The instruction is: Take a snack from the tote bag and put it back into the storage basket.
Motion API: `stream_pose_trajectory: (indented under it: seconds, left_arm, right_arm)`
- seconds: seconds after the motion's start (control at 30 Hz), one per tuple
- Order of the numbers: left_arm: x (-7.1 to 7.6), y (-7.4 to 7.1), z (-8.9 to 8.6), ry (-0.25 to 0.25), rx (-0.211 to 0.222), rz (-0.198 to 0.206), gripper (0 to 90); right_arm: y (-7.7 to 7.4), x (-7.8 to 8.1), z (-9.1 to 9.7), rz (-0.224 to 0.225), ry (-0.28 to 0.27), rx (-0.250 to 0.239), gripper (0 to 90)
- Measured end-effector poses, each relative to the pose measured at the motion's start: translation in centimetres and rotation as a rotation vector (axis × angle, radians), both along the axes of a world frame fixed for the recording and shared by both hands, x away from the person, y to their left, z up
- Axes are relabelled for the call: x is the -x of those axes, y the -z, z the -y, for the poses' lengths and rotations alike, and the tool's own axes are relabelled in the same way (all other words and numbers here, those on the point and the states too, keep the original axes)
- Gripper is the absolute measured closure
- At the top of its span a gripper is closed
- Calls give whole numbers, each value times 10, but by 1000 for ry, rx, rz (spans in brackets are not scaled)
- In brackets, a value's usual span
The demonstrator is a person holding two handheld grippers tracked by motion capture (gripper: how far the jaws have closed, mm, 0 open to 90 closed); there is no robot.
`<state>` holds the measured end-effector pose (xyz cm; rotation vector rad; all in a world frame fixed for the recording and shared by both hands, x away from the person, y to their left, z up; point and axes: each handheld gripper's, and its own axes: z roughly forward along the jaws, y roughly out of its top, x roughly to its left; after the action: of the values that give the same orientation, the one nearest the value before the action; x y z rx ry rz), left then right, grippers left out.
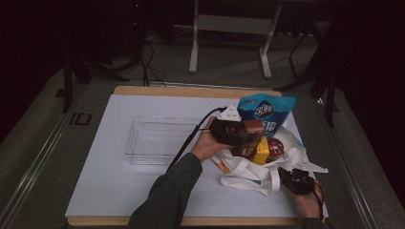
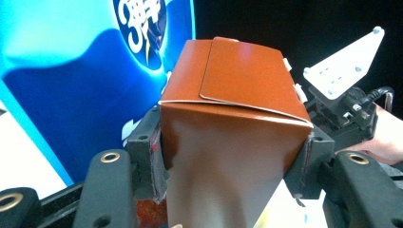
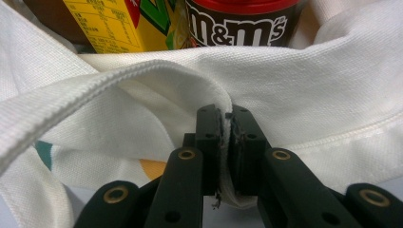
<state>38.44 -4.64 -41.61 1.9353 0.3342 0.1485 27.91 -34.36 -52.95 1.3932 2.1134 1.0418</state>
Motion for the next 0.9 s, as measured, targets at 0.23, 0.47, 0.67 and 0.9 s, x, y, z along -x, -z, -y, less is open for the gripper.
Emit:
stream_pose_trajectory:
  seconds: [0.23,0.47,0.67,0.9]
  left_arm:
    - [2,-11,-6,-14,21,8,426]
    - [4,-23,-18,-30,67,21,429]
    - [8,-35,-27,-29,95,43,429]
    - [13,-47,-37,-19,115,58,430]
  right_arm:
    - [0,0,1,2,-2,-2,829]
    - [1,0,1,3,-1,-8,829]
    - [1,0,1,7,-1,-11,829]
    - [2,0,1,7,1,-14,829]
